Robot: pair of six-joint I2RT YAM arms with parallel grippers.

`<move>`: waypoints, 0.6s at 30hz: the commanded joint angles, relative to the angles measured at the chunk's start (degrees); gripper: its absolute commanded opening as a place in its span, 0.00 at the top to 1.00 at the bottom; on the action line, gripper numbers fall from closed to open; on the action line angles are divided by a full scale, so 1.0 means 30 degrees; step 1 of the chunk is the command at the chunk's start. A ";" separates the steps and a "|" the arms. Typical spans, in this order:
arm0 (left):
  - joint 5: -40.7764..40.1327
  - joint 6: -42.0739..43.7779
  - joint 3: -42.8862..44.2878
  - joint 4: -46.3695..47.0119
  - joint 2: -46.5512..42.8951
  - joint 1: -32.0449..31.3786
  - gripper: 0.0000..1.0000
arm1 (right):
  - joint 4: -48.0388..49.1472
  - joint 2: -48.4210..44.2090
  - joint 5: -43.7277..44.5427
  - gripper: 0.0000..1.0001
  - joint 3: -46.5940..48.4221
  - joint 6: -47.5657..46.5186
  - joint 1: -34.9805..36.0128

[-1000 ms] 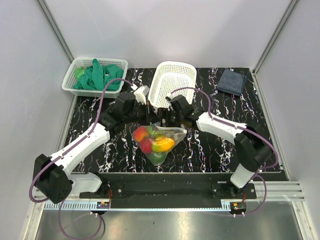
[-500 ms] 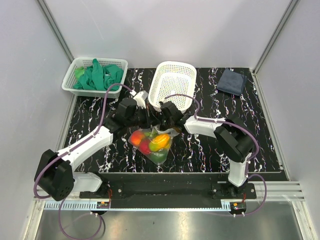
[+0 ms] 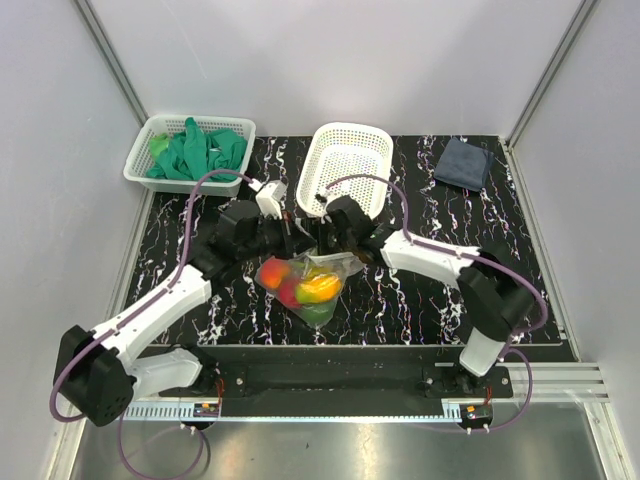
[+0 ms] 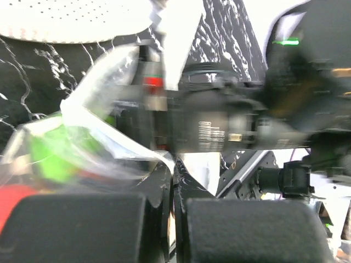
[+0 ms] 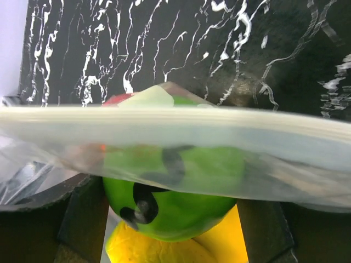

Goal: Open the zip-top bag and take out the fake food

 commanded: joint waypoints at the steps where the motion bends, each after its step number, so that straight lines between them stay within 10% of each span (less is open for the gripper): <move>1: -0.0719 0.1382 0.0590 -0.0702 -0.0409 0.0399 1.00 | -0.1734 -0.3073 -0.0156 0.47 0.1020 -0.2820 0.0187; 18: 0.4172 0.1327 0.0886 -0.1145 -0.1022 0.0399 1.00 | -0.3934 -0.4427 -0.0768 0.52 0.1661 -0.0603 -0.1073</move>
